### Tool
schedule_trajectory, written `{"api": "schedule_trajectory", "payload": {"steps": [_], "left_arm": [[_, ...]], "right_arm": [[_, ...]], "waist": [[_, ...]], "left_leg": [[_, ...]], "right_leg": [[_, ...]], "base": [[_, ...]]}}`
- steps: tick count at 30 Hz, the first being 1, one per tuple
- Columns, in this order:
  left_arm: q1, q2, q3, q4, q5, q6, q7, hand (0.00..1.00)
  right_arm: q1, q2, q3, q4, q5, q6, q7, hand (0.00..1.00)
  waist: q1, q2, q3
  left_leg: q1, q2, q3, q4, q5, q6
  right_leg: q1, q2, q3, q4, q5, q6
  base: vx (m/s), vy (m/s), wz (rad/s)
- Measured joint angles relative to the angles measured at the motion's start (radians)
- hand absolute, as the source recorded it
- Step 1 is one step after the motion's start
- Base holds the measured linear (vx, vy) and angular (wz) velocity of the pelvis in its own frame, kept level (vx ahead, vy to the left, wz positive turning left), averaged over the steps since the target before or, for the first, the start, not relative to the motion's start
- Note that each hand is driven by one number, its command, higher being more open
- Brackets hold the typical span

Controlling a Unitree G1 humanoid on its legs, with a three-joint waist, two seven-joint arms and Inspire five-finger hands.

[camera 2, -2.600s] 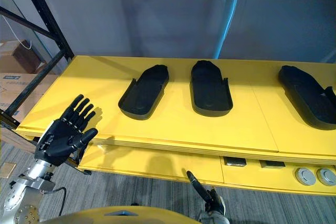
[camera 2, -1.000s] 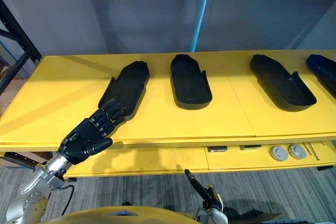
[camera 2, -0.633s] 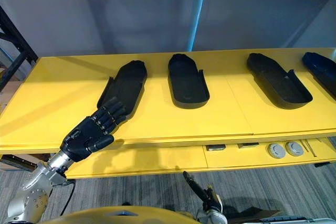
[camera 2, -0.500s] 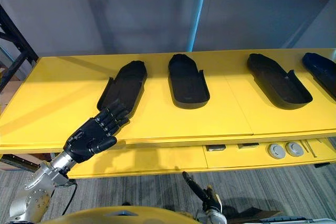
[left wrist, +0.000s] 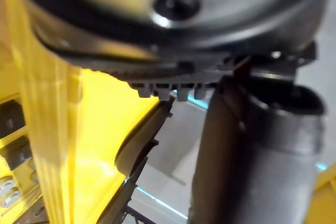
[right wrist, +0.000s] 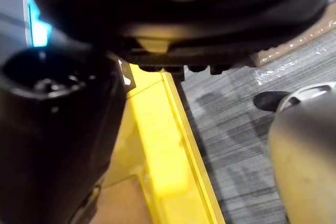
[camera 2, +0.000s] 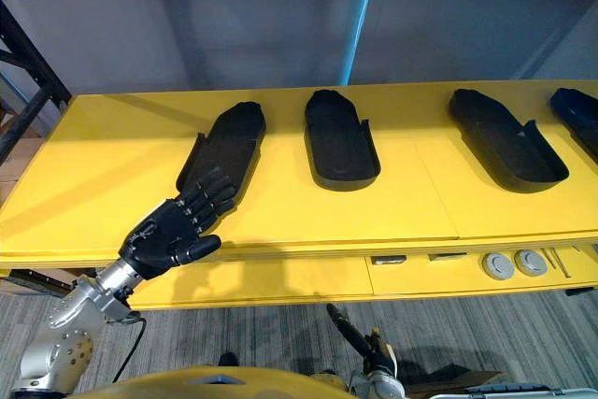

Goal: Walk over and take three plastic housings, then place them on the shelf

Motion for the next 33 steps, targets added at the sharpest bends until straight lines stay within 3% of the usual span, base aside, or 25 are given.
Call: {"api": "schedule_trajectory", "payload": {"steps": [11,20,33], "left_arm": [[0.066,-0.002,0.061,-0.059,0.089,-0.025,-0.006,1.00],[0.096,-0.002,0.094,-0.135,0.112,-0.029,0.011,1.00],[0.077,0.001,0.040,-0.101,0.115,0.073,-0.007,1.00]], "right_arm": [[0.007,-0.009,-0.023,-0.013,0.000,0.001,0.000,1.00],[0.018,-0.009,-0.039,-0.010,0.000,0.001,-0.001,1.00],[0.018,-0.008,-0.037,-0.006,0.000,0.001,0.000,1.00]], "waist": [[0.002,0.032,0.009],[0.015,0.037,0.009],[0.023,0.041,-0.009]], "left_leg": [[0.010,0.002,0.004,-0.001,-0.010,-0.002],[0.010,-0.002,-0.012,0.000,-0.006,0.004],[0.016,-0.001,-0.006,-0.004,-0.011,0.000]], "right_leg": [[0.001,0.002,0.000,0.016,-0.008,-0.008],[0.011,0.002,-0.016,0.014,-0.010,-0.008],[0.018,0.000,-0.016,0.012,-0.010,-0.008]], "base": [[0.00,0.000,0.00],[0.02,-0.001,0.05],[0.00,0.001,0.00]]}}
